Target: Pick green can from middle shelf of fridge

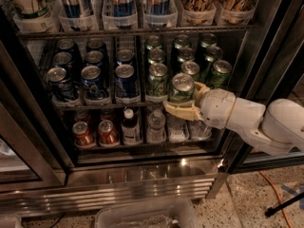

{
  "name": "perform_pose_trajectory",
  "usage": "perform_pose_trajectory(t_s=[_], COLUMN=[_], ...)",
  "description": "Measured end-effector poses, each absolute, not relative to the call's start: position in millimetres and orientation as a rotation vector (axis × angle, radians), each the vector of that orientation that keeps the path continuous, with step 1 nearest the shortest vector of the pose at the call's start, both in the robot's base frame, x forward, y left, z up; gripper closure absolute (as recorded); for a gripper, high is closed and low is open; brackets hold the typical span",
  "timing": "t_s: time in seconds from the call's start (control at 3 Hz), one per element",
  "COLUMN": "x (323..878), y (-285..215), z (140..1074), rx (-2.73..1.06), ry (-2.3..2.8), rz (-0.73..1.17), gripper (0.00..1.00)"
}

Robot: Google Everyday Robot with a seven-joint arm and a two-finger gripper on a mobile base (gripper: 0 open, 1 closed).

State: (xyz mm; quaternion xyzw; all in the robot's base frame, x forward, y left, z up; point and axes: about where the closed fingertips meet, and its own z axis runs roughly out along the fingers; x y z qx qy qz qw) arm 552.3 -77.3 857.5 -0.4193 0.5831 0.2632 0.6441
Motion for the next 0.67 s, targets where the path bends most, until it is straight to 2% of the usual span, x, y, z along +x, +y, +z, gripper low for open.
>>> perform_pose_trajectory(t_s=[0.67], x=[534.6], y=[-62.9], z=[857.3], rx=[-1.107], ry=[1.310], rz=[0.714], gripper=[1.00])
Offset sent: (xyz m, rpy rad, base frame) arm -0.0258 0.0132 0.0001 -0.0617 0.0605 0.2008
